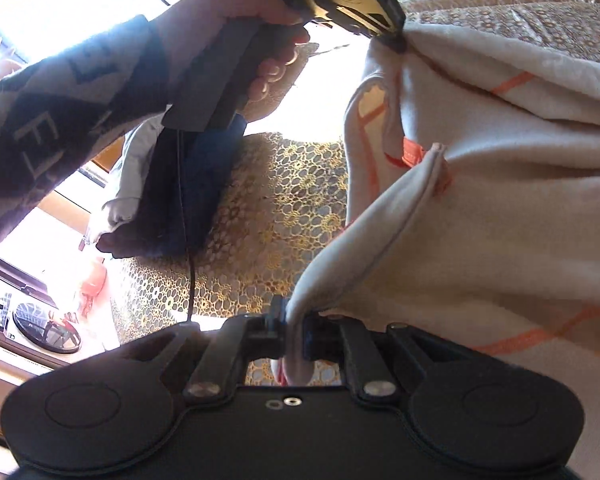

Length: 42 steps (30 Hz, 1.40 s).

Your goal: Fold clothes

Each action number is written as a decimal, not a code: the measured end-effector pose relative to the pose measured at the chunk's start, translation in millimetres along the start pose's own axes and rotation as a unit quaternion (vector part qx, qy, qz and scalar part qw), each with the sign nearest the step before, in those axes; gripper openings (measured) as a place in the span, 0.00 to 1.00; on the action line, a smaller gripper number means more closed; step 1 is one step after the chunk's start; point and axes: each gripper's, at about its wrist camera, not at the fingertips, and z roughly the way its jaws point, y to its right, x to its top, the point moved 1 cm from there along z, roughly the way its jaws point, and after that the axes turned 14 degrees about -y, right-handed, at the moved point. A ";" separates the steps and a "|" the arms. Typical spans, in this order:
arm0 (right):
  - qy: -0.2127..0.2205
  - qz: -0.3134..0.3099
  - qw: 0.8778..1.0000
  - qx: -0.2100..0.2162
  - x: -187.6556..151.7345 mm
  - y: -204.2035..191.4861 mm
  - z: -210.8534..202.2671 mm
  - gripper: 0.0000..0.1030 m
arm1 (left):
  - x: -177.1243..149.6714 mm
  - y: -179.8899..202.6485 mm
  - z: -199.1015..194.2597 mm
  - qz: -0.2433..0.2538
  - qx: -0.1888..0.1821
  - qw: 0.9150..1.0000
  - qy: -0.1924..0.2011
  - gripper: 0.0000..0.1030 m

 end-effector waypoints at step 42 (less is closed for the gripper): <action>0.180 -0.013 0.958 -0.225 -43.0 103.9 -133.6 1.00 | -142.1 58.4 -105.8 -0.149 -0.097 0.972 0.151 0.97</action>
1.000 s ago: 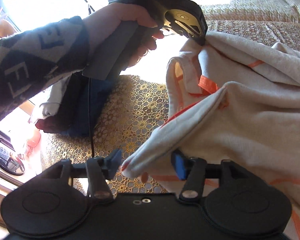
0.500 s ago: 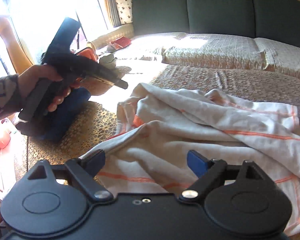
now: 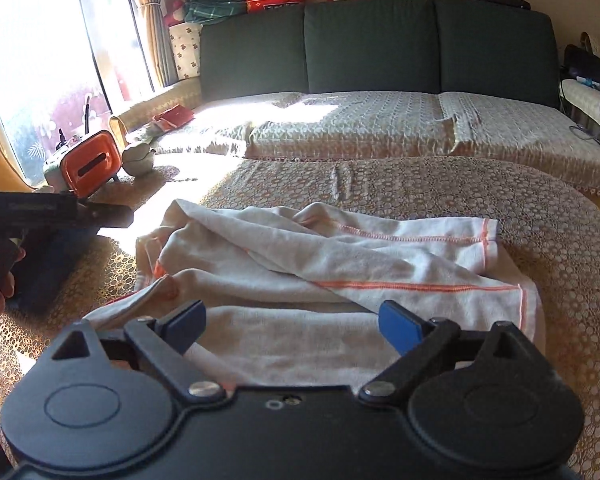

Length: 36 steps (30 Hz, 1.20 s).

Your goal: Fold clothes

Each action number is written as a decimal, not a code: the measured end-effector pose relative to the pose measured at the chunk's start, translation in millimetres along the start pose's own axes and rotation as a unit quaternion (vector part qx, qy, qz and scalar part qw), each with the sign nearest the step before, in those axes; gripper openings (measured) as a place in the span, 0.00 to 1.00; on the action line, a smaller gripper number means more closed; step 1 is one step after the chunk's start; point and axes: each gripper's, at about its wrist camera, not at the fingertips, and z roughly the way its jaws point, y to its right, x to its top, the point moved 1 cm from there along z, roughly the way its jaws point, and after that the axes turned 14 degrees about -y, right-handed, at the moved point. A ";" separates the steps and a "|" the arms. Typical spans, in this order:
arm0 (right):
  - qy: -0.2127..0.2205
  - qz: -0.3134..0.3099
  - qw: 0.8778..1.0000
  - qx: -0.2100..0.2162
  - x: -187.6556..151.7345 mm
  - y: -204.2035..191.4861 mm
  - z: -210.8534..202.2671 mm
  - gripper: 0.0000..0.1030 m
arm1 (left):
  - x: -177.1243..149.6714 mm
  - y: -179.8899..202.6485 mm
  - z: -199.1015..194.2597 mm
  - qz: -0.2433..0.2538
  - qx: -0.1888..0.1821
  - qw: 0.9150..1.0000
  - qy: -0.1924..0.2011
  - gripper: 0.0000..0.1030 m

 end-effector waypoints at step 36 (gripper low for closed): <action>-0.080 -0.118 0.985 -0.092 7.4 86.7 75.4 1.00 | 30.5 50.6 144.7 0.331 0.029 0.942 -0.044 0.70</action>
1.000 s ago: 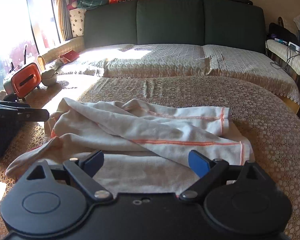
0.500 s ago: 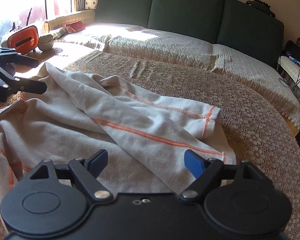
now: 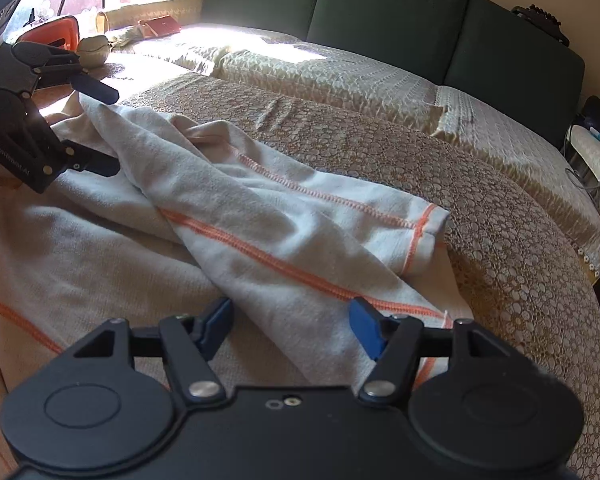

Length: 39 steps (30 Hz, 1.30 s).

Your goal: Fold clothes

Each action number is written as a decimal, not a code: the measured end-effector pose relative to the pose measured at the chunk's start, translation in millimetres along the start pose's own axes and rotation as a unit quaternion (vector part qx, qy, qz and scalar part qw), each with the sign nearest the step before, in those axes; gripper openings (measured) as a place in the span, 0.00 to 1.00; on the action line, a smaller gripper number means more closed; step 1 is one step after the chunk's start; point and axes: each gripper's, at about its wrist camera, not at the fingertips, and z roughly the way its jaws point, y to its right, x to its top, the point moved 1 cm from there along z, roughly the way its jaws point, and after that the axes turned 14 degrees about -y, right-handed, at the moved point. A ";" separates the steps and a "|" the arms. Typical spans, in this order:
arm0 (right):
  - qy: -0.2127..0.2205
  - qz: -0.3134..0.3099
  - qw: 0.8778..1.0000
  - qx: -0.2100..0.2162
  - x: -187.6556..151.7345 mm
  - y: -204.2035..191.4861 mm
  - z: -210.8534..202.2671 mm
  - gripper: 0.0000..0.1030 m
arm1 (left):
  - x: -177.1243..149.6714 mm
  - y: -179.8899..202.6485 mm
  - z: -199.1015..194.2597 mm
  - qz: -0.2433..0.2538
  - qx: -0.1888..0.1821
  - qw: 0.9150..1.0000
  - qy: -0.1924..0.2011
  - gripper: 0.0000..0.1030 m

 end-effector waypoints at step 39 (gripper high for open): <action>0.049 0.079 0.996 0.011 201.8 90.6 57.5 1.00 | 59.7 -122.9 60.0 -0.214 -0.029 0.976 0.005 0.13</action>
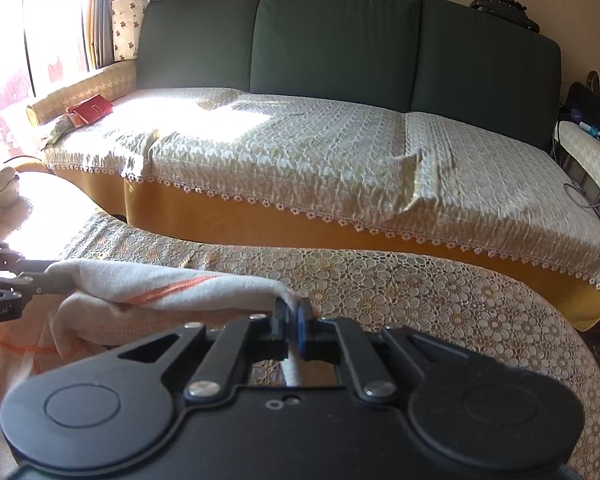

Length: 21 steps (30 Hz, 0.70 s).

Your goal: Fold clothes

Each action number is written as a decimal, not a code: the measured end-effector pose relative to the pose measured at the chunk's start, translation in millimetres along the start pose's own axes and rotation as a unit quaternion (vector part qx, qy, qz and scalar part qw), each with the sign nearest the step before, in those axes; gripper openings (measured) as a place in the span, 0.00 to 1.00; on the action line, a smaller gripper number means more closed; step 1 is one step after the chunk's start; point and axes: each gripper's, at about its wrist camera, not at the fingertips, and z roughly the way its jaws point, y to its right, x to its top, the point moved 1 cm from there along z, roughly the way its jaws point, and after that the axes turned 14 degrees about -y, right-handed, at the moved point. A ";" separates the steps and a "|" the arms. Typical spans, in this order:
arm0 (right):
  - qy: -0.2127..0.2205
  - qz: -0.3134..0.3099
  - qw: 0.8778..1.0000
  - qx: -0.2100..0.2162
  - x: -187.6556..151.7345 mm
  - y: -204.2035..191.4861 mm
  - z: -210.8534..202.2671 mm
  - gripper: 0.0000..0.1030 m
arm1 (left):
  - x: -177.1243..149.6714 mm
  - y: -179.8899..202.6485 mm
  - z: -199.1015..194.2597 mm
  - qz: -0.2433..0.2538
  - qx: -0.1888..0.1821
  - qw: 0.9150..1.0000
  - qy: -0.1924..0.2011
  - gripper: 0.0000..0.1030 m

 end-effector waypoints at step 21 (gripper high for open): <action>-0.007 0.071 0.997 -0.037 32.8 65.9 8.7 1.00 | 8.2 -12.3 13.1 -0.035 -0.006 0.999 -0.008 0.14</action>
